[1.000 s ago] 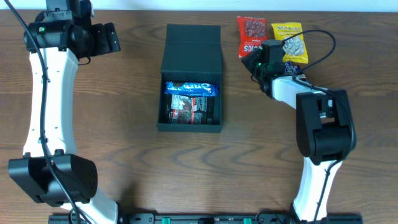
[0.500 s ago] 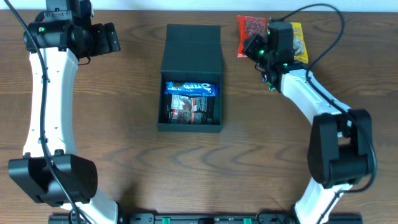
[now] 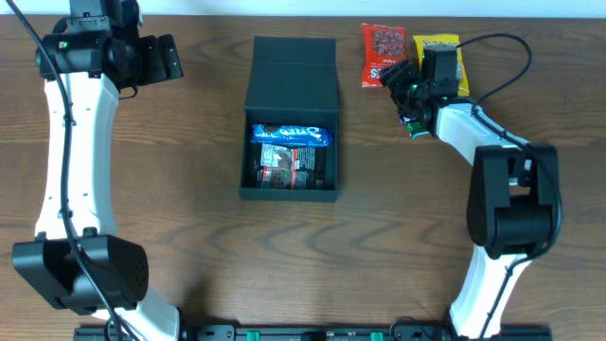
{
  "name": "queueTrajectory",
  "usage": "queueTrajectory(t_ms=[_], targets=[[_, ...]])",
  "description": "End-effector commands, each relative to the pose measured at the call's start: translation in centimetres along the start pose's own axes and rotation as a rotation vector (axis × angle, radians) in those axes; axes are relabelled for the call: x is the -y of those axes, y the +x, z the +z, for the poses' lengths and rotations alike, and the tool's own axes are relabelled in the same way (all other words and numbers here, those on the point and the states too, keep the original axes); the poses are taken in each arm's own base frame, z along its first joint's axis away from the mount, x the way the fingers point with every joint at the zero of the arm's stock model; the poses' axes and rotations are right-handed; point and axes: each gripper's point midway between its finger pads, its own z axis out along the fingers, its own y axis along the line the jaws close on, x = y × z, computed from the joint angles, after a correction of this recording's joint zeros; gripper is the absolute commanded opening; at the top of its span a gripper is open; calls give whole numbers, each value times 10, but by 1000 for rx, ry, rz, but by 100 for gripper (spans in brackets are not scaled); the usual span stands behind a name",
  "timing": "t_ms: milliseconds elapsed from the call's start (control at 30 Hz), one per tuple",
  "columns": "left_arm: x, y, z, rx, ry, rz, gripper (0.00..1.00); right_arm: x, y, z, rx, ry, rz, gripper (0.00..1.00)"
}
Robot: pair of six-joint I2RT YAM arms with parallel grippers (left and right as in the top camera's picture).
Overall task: Pack container
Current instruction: 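Grasp the red HACKS bag with the right gripper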
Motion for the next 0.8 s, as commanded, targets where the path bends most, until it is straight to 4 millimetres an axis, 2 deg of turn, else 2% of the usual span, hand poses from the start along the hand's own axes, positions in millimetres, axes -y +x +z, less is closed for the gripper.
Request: queueTrajectory(t_ms=[0,300,467,600,633,767], targets=[[0,-1,0,2,2,10,96,10,5,10,-13,16,54,68],[1,-5,0,19,5,11,95,27,5,30,7,26,119,63],[1,-5,0,19,5,11,95,31,-2,42,55,3,140,61],[1,-5,0,19,5,11,96,43,-5,57,82,3,198,57],[1,-5,0,19,4,11,95,43,-7,60,92,-9,195,52],[0,-5,0,18,4,11,95,40,-13,73,102,-29,191,21]])
